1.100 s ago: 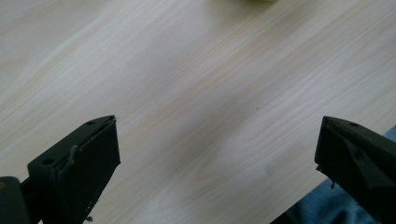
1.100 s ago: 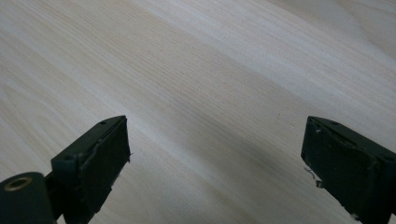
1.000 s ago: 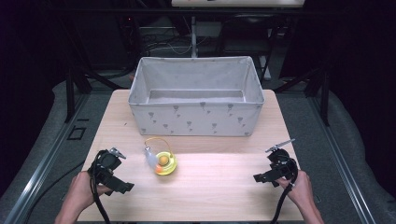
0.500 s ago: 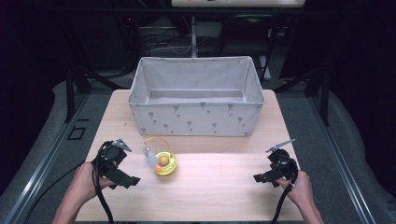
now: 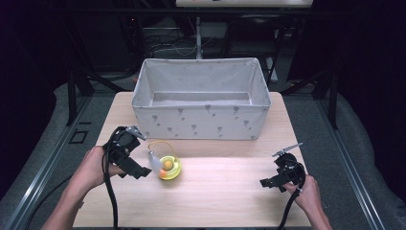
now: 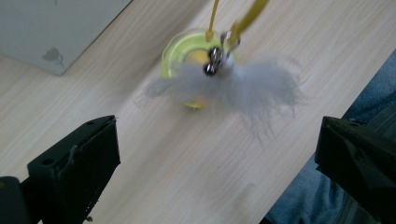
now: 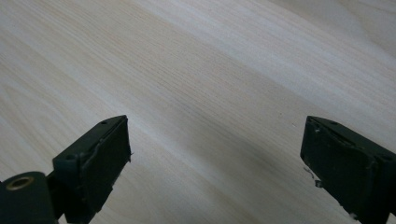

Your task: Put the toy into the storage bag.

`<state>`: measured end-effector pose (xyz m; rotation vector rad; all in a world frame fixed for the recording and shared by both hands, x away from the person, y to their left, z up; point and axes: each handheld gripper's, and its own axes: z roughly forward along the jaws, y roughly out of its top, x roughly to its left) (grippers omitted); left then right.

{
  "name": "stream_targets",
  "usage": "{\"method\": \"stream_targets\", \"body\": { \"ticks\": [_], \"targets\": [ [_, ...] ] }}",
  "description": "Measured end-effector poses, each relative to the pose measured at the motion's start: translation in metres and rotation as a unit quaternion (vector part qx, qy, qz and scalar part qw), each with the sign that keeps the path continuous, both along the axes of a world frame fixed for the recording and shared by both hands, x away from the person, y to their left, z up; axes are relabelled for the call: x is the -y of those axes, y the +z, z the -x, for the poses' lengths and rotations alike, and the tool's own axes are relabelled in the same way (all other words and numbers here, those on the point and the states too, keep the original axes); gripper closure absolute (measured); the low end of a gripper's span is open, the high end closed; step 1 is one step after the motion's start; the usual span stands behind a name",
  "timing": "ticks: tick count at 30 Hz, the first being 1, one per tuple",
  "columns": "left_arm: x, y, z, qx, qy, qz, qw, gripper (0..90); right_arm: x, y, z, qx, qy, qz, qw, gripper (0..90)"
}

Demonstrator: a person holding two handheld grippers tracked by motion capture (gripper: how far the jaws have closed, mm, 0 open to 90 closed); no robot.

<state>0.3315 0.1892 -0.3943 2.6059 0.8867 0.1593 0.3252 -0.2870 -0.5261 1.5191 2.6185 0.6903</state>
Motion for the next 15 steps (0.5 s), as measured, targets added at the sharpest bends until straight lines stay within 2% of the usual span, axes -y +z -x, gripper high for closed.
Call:
{"method": "stream_targets", "body": {
  "ticks": [7, 15],
  "targets": [
    [0.02, 0.016, -0.015, 0.006, -0.022, -0.018, 0.9996, 0.0, 0.0, 0.0, 0.0, -0.001, 0.001, 0.0, 1.0, 7.8],
    [0.036, 0.024, -0.026, 0.009, -0.032, -0.032, 0.9989, 0.2, 0.0, -0.001, 0.0, -0.001, -0.002, -0.006, 1.0, 7.9]
  ]
}}
